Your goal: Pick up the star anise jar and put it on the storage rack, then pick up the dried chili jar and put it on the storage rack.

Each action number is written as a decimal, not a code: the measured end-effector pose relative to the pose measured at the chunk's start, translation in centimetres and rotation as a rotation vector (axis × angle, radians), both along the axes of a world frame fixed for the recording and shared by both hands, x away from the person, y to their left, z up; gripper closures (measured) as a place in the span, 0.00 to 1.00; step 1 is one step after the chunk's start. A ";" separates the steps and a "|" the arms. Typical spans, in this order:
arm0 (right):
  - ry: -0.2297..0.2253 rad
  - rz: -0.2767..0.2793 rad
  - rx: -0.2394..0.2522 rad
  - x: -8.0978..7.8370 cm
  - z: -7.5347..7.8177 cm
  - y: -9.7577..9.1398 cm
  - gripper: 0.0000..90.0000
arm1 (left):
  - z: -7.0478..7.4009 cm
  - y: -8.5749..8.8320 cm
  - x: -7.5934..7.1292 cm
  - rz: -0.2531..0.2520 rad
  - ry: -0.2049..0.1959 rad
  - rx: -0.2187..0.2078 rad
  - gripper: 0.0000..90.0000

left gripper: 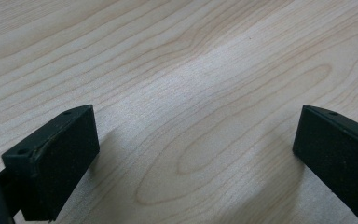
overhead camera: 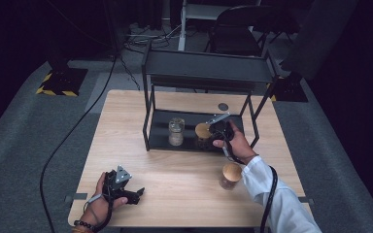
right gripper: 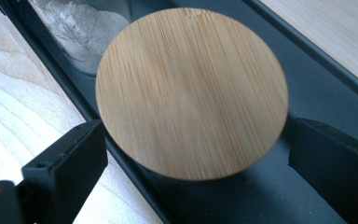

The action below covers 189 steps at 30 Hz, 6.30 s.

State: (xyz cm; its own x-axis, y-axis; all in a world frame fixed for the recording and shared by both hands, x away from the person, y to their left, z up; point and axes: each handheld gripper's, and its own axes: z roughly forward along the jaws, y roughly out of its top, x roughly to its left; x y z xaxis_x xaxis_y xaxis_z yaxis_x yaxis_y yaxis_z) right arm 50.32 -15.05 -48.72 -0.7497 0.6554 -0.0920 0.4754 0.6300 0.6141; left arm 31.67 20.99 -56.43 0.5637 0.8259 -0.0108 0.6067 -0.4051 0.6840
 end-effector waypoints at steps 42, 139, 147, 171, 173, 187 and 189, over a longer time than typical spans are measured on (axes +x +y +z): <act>-0.143 0.046 0.049 -7.6 6.4 -4.8 0.04 | 0.0 0.0 0.0 0.000 0.000 0.000 0.00; -0.122 -0.153 -0.020 -16.3 -5.8 -19.3 0.04 | 0.0 0.0 0.0 0.000 0.000 0.000 0.00; -0.100 -0.166 0.008 -16.1 -6.4 -19.7 0.03 | 0.0 0.0 0.0 0.000 0.000 0.000 0.00; -0.034 -0.196 0.142 -15.4 -7.4 -20.9 0.00 | 0.0 0.0 0.0 -0.003 0.000 0.003 0.00; -0.035 -0.196 0.142 -15.4 -7.4 -20.9 0.00 | 0.0 0.0 0.0 -0.003 0.000 0.003 0.00; -0.034 -0.196 0.142 -15.4 -7.4 -20.9 0.00 | 0.0 0.0 0.0 -0.007 0.000 0.002 0.00; -0.034 -0.196 0.142 -15.4 -7.4 -20.9 0.00 | 0.0 0.1 0.1 -0.008 0.000 0.002 0.00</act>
